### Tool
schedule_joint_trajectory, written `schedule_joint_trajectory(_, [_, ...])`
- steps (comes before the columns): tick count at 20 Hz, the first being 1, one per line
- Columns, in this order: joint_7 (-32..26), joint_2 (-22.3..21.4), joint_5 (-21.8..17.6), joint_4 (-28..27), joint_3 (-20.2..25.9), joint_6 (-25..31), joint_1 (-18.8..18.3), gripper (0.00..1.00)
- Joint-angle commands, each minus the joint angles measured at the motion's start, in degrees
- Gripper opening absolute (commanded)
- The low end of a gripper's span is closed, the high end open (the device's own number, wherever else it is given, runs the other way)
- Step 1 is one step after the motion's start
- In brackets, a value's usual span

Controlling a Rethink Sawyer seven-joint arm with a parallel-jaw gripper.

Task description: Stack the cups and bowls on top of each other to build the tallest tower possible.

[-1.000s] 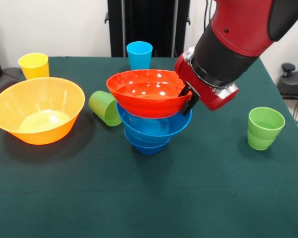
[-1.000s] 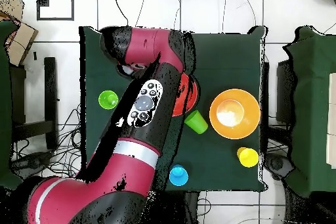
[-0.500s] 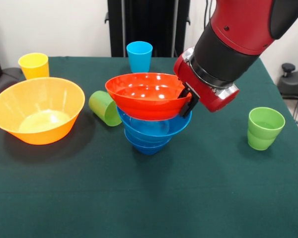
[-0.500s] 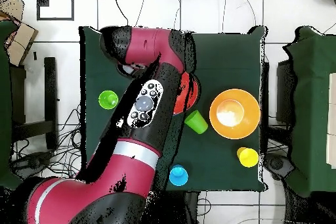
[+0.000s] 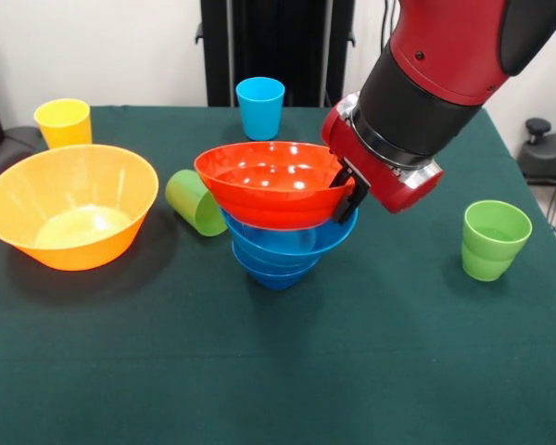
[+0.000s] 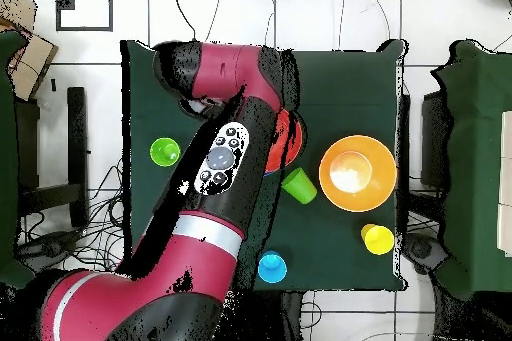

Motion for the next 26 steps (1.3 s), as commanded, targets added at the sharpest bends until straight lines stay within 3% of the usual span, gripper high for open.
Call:
schedule_joint_trajectory(1, [9.16, -0.77, -0.29, 4.91, 3.8, -2.98, -0.2, 0.0])
schedule_joint_trajectory(26, [8.23, -1.74, -0.27, 7.93, 4.47, -6.2, -0.21, 0.0])
